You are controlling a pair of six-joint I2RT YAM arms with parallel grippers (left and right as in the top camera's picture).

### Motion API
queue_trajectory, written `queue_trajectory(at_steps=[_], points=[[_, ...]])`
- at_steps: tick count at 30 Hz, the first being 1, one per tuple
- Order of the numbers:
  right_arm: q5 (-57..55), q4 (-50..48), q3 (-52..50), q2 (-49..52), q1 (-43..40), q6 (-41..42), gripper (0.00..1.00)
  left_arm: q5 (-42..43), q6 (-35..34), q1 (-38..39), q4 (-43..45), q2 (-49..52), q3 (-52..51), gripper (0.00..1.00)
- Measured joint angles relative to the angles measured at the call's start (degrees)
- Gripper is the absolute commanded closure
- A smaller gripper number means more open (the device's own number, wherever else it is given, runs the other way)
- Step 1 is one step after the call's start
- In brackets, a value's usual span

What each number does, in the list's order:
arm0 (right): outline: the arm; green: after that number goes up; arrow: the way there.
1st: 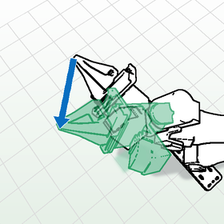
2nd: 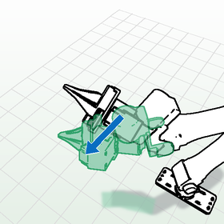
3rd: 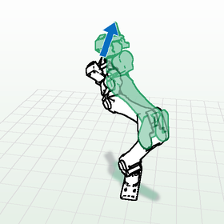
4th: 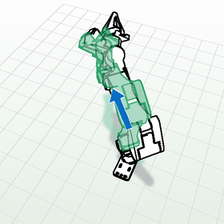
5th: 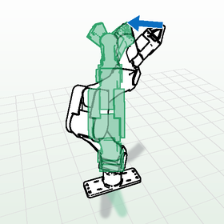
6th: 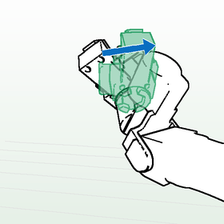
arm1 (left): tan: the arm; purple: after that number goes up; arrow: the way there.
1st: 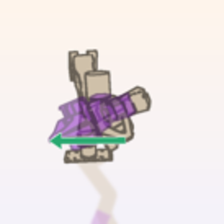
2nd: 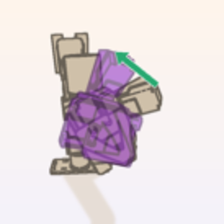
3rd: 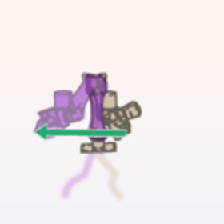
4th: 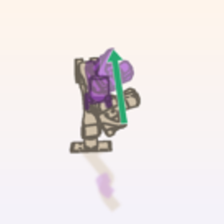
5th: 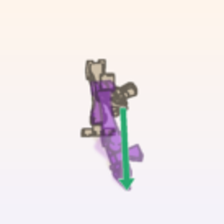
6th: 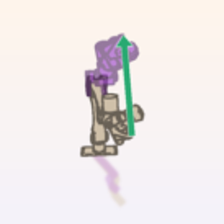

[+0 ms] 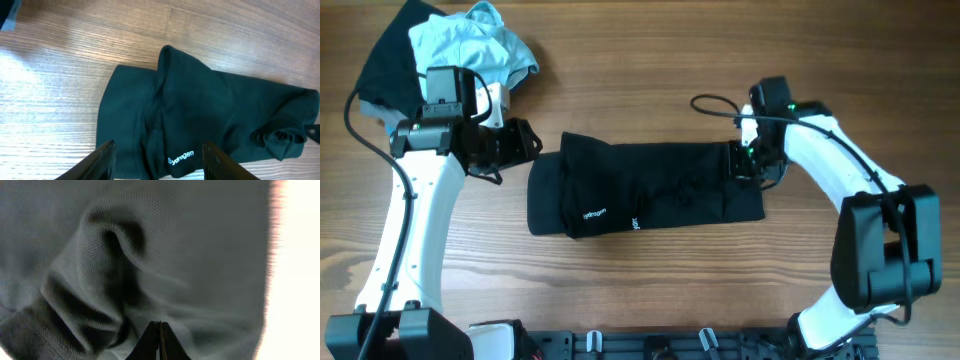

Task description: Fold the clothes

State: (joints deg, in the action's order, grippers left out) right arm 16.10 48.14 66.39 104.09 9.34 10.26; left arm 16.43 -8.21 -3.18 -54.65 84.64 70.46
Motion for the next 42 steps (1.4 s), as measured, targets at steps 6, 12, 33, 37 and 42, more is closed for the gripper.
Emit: queue_trajectory(at_steps=[6,12,33,37,42], points=[[22.9,-16.7,-0.4,0.0,6.6,-7.1,0.96,0.0,0.0,0.0,0.4,0.0,0.0,0.46],[7.5,-3.1,1.6,-4.3,3.9,-4.4,0.84,0.0,0.0,0.0,0.2,0.0,0.0,0.46],[16.7,7.0,-2.7,-1.8,12.3,-24.4,0.96,0.0,0.0,0.0,0.5,0.0,0.0,0.16],[10.6,-0.2,-0.3,-8.2,9.1,-15.6,0.96,0.0,0.0,0.0,-2.0,0.0,-0.1,0.0],[6.8,-1.7,-0.1,-9.1,6.5,-8.2,0.96,0.5,0.9,0.0,-0.1,1.5,-6.8,0.0]])
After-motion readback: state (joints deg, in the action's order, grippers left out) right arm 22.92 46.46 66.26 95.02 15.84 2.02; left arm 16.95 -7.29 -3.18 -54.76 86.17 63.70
